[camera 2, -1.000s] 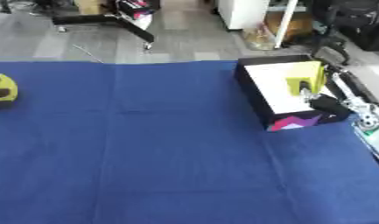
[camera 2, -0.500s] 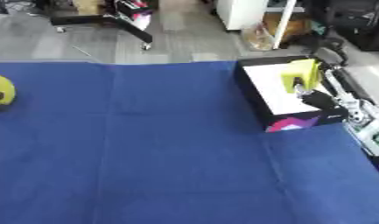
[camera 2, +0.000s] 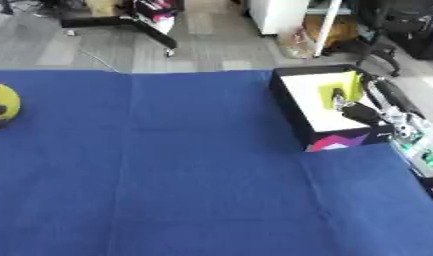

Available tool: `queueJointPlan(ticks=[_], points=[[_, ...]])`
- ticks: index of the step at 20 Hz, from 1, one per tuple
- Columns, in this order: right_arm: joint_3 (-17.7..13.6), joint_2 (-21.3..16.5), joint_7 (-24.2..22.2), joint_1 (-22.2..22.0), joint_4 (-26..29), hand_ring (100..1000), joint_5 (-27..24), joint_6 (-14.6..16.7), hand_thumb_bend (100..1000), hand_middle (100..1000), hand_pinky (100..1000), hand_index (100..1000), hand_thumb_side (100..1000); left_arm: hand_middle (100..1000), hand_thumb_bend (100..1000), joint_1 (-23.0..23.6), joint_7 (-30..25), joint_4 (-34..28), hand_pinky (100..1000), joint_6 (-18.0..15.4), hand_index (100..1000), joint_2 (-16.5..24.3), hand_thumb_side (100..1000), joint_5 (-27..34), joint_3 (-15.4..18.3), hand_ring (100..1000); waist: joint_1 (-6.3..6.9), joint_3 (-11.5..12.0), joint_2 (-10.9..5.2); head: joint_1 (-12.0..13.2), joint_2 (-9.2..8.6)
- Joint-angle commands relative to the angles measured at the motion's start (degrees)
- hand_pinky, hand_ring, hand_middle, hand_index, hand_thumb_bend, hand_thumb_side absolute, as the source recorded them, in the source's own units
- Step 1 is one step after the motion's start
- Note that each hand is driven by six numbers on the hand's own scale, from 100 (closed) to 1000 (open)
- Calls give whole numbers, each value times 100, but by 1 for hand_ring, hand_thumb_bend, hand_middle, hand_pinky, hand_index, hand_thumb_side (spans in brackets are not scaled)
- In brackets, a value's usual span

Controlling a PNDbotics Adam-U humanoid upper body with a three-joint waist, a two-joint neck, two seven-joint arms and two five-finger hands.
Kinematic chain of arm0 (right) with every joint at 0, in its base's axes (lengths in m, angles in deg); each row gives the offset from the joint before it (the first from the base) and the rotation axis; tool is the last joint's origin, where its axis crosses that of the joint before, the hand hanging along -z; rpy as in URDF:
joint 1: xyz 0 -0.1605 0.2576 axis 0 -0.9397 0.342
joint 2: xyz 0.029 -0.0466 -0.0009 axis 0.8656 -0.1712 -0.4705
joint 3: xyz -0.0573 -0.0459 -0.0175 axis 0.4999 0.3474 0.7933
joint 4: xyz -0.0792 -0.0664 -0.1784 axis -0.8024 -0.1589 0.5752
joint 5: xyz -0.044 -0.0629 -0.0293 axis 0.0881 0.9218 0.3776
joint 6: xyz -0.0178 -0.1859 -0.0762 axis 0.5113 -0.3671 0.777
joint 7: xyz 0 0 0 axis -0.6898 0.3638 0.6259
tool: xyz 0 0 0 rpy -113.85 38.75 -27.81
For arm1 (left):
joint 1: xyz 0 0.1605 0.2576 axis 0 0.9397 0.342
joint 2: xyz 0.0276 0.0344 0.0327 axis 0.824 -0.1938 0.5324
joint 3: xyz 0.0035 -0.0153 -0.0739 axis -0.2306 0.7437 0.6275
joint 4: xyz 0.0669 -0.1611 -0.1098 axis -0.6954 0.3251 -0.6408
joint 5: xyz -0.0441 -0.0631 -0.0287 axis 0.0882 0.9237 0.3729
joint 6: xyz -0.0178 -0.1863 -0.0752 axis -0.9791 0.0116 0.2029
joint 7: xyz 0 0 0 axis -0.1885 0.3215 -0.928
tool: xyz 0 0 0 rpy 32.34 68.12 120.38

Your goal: Pick up the objects with one hand, pass them to the other hand, and then place them into the box on the other side of the table.

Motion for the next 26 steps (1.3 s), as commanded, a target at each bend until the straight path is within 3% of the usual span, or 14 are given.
queueJointPlan(ticks=[1, 2, 3, 8, 22, 23, 25, 26], points=[[-17, -144, -156, 73, 59, 886, 49, 10, 100, 583, 916, 981, 582, 751, 529, -65, 1, -134, 754, -25, 835, 32, 729, 24, 7, 744, 1, 6, -41, -17, -60], [-1, -141, -237, 70, 62, 892, 59, 36, 100, 598, 920, 1000, 399, 751, 530, -64, 0, -133, 754, -26, 835, 30, 729, 25, 7, 744, 0, 8, -40, -19, -61], [27, -137, -377, 62, 61, 899, 75, 73, 100, 614, 925, 1000, 100, 751, 530, -65, -1, -132, 754, -28, 835, 29, 729, 25, 7, 744, 0, 10, -40, -21, -60], [13, -122, -871, 69, 52, 922, 121, 185, 100, 676, 934, 1000, 100, 750, 530, -67, -2, -133, 754, -32, 835, 28, 728, 23, 13, 743, 6, 5, -38, -22, -56], [-10, -139, -971, 59, 33, 926, 129, 236, 100, 703, 937, 1000, 100, 751, 529, -75, -11, -143, 755, -24, 835, 31, 728, 13, 13, 744, 22, -27, -39, -47, -63], [-10, -142, -972, 57, 34, 928, 134, 237, 100, 725, 939, 1000, 100, 751, 529, -74, -14, -143, 755, -23, 835, 31, 728, 12, 12, 744, 22, -27, -39, -50, -63], [-6, -151, -995, 53, 48, 980, 194, 257, 100, 916, 979, 1000, 100, 751, 528, -72, -17, -143, 755, -22, 835, 31, 728, 10, 12, 745, 21, -29, -39, -59, -66], [-10, -153, -1002, 52, 61, 995, 238, 279, 100, 951, 989, 1000, 100, 751, 528, -72, -19, -144, 755, -22, 835, 32, 728, 10, 12, 745, 21, -30, -39, -64, -67]])
